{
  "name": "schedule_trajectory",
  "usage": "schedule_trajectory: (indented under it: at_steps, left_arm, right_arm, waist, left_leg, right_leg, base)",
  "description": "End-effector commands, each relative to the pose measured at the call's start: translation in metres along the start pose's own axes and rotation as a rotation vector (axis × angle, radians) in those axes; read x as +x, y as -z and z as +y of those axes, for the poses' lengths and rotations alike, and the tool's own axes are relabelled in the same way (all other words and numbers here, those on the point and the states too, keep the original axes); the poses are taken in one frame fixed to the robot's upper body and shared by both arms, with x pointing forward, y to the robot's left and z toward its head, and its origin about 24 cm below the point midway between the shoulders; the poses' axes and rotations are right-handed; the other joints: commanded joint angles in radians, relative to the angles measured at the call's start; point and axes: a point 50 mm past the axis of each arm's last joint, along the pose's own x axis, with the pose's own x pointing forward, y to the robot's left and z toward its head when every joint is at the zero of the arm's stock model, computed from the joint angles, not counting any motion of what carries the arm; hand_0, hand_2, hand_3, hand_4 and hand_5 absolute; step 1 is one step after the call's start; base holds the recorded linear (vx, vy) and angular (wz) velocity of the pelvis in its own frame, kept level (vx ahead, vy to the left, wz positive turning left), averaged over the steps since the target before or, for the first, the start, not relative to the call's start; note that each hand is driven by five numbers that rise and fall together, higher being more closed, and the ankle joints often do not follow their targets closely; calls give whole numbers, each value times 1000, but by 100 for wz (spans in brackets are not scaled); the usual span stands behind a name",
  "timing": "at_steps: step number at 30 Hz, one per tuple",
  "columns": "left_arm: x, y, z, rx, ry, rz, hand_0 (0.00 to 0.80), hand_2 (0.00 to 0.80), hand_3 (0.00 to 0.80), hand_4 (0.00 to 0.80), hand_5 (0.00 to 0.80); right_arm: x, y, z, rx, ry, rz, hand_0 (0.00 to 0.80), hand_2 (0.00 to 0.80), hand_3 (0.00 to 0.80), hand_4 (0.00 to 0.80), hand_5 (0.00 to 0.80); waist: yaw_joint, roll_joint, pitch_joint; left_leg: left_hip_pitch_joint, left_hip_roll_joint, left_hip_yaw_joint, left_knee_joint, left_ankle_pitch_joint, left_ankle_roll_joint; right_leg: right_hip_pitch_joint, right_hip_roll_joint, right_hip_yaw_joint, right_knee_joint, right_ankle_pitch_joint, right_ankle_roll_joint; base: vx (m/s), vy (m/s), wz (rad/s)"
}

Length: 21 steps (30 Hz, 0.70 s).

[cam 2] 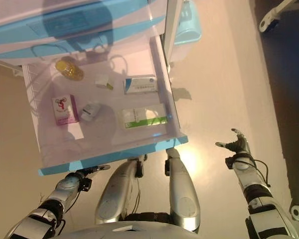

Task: Open the drawer and pick up the medicine

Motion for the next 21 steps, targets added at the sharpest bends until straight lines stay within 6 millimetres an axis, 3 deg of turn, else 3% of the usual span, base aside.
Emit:
schedule_trajectory:
  at_steps: [1, 7, 11, 12, 16, 19, 21]
  left_arm:
    - [-2, -11, 1, 66, 29, -62, 0, 0, 0, 0, 0]
    - [3, -63, 21, 225, 68, -183, 0, 0, 0, 0, 0]
    - [-1, -118, 53, 283, 65, -250, 0, 0, 0, 0, 0]
    - [-2, -119, 53, 287, 66, -251, 0, 0, 0, 0, 0]
    - [-17, -169, 92, 305, 74, -261, 0, 0, 0, 0, 0]
    - [-26, -188, 115, 284, 33, -248, 0, 0, 0, 0, 0]
    - [-35, -203, 142, 235, -57, -241, 0, 0, 0, 0, 0]
  right_arm:
    - [-12, 15, 1, -133, -12, -21, 0, 0, 0, 0, 0]
    - [-19, 33, -2, -175, -38, 14, 0, 0, 0, 0, 0]
    - [-20, 39, -9, -189, -33, 36, 0, 0, 0, 0, 0]
    - [-20, 39, -9, -189, -33, 36, 0, 0, 0, 0, 0]
    - [-23, 44, -10, -216, -47, 34, 0, 0, 0, 0, 0]
    - [-23, 45, -12, -226, -54, 31, 0, 0, 0, 0, 0]
    - [-24, 45, -12, -241, -65, 16, 0, 0, 0, 0, 0]
  waist:
    - [-20, 28, -24]
    - [-64, 42, -24]
    - [-94, 57, -24]
    - [-94, 57, -24]
    - [-127, 66, -24]
    - [-140, 67, -24]
    - [-155, 63, -24]
  left_leg:
    - [-40, -47, -65, 59, -70, 0]
    - [-50, -56, -30, 120, -102, -3]
    - [-41, -57, 8, 139, -120, 1]
    - [-41, -57, 9, 139, -120, 1]
    - [-25, -56, 55, 146, -136, 6]
    - [-18, -56, 73, 153, -146, 9]
    - [-14, -55, 85, 163, -155, 12]
  right_leg:
    - [-45, 49, -20, 169, -108, 1]
    - [-61, 31, 1, 183, -109, 0]
    - [-62, 15, 28, 166, -91, 11]
    - [-62, 15, 28, 166, -91, 11]
    - [-57, 1, 59, 124, -55, 33]
    - [-52, -2, 78, 105, -39, 42]
    - [-50, -1, 92, 93, -26, 50]
  base:
    - [22, 145, -6]
    - [49, 189, -14]
    - [54, 179, -20]
    - [53, 166, -20]
    - [65, 167, -17]
    - [66, 123, -23]
    - [70, 104, -25]
